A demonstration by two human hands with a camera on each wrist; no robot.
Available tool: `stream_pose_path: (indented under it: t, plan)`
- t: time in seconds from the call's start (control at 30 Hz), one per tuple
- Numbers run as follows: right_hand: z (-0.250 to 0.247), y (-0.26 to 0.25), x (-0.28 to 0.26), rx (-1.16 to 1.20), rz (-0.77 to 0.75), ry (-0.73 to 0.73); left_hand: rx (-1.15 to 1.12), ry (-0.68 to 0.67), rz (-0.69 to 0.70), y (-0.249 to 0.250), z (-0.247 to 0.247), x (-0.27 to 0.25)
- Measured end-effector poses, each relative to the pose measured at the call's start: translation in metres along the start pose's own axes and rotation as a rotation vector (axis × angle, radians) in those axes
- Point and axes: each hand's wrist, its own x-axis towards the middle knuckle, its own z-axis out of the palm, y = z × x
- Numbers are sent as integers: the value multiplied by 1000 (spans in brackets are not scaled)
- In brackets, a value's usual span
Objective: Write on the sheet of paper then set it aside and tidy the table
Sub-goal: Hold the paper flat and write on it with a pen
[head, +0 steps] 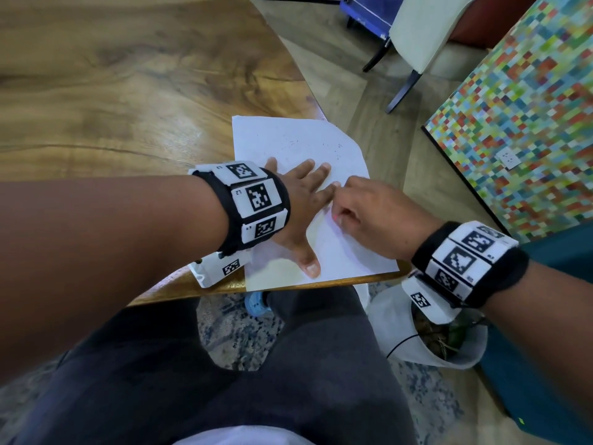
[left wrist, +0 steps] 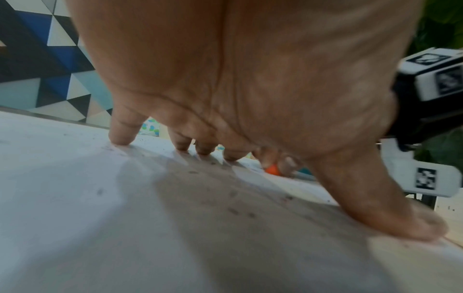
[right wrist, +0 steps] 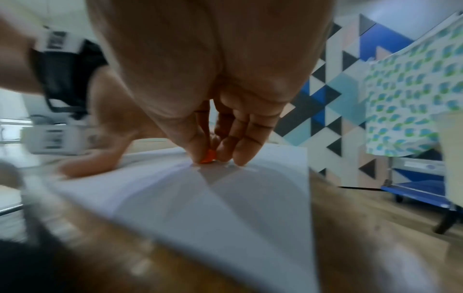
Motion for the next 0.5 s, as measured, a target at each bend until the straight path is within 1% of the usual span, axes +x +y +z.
stream_pose_path:
  t: [0.1,0.13,0.2,0.27,0.43,0.5]
  plan:
    - [5,-18,-22,25,-167,-62,16,10,-2,1,2,2]
    - [6,-21,-27,17,-191,-89,21,18,-2,1,3,3]
    - [7,-22,-28,-10,-186,-104,29,33,1,0,6,4]
    - [6,-18,-18,-18,-122,-69,22,33,5,-1,6,4]
    - [-3,14,19,-19,227,38,-3,10,-13,2,1,-1]
    - [-6,21,24,7,284,48,-4,21,-35,2,2,-1]
